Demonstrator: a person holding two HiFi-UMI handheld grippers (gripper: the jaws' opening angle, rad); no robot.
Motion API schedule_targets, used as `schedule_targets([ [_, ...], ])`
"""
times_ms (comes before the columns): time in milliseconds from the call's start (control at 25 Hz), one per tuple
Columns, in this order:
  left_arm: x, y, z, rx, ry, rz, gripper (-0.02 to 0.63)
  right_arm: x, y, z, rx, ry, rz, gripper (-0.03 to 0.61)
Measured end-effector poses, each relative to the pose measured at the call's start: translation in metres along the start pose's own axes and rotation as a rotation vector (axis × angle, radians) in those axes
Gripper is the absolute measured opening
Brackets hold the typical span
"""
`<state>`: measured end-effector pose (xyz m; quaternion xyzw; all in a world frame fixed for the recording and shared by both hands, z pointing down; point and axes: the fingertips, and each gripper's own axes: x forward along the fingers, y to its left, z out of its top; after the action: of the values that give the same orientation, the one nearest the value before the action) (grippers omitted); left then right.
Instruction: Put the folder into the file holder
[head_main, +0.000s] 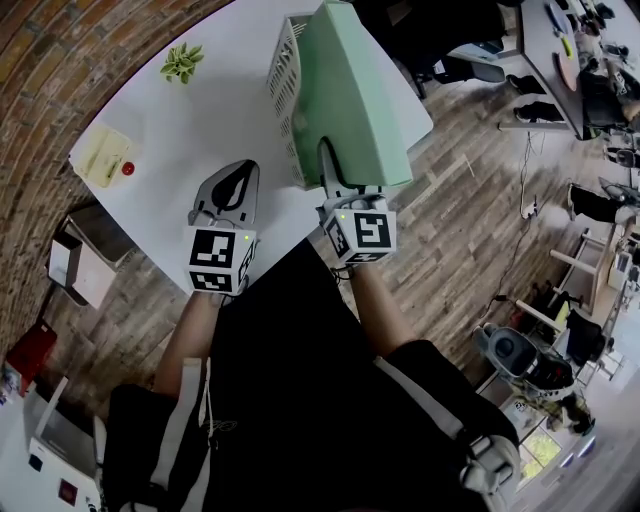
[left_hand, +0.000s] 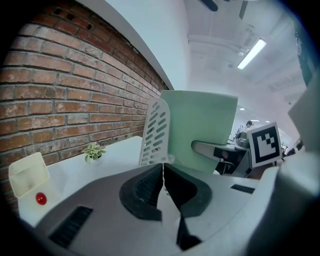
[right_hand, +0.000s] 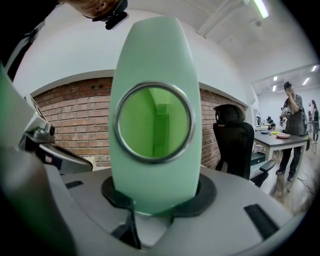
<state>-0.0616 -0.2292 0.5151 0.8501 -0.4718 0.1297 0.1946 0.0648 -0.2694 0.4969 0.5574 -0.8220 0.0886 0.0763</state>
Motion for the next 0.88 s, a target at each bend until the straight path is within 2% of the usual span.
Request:
schedule_targets([
  [880,0.000,-0.005,0.001,0.005,0.001,0.002,0.028,0.002,-0.002,-0.016,-0.015,0.039,0.007,0.173],
])
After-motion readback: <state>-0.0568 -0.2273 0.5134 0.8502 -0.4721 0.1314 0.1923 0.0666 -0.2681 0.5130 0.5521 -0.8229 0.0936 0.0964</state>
